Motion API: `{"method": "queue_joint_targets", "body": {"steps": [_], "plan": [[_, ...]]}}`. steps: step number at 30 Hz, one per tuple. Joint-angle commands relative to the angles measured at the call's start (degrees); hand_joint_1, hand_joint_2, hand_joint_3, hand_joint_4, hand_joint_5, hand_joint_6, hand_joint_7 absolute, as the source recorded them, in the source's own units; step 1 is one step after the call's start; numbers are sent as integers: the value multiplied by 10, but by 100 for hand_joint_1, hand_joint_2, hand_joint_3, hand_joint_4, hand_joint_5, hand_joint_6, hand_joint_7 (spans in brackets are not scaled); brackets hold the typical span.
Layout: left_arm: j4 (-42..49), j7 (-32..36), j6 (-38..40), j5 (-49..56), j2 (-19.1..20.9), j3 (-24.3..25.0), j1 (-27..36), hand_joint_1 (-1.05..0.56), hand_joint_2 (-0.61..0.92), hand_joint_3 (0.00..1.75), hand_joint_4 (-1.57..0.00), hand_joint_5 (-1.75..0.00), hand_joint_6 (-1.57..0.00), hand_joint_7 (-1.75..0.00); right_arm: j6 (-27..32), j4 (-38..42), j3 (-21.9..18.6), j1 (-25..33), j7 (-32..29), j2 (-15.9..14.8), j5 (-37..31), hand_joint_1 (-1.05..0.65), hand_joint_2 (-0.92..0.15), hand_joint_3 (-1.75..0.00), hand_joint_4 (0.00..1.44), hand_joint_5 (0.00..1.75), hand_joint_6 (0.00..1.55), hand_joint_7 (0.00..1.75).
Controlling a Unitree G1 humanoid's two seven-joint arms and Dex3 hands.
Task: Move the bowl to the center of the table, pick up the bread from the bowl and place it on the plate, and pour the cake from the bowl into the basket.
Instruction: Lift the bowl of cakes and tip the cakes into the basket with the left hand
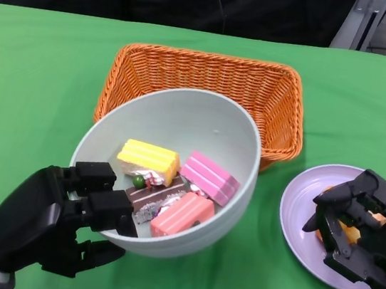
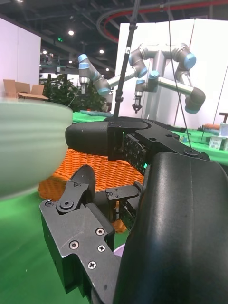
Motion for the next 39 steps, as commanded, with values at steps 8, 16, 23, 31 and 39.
{"method": "queue_joint_targets", "body": {"steps": [8,16,23,31,39], "plan": [[-12,-89,-13,-63,-16,66,-45,-10,54,104,-77,-174,-77,-144,-34,38,1,-11,-8,4,-12,7,-63,-93,71,150,69,120],[9,-155,-18,-100,-29,82,-74,-9,58,95,-77,-173,-83,-131,-33,45,3,-9,-7,9,-14,5,-60,-97,71,149,71,118],[73,-220,-14,-120,-42,76,-147,-8,59,96,-77,-172,-80,-136,0,30,19,3,-9,9,-27,0,-62,-87,69,148,69,117],[131,-277,-2,-157,-76,76,-201,-9,65,96,-70,-175,-67,-153,12,25,32,12,-16,9,-42,0,-66,-76,67,146,67,118],[198,-295,0,-167,-114,77,-246,-7,61,106,-66,-175,-52,-174,8,37,43,11,-9,0,-57,-2,-70,-70,65,147,64,119]]}}
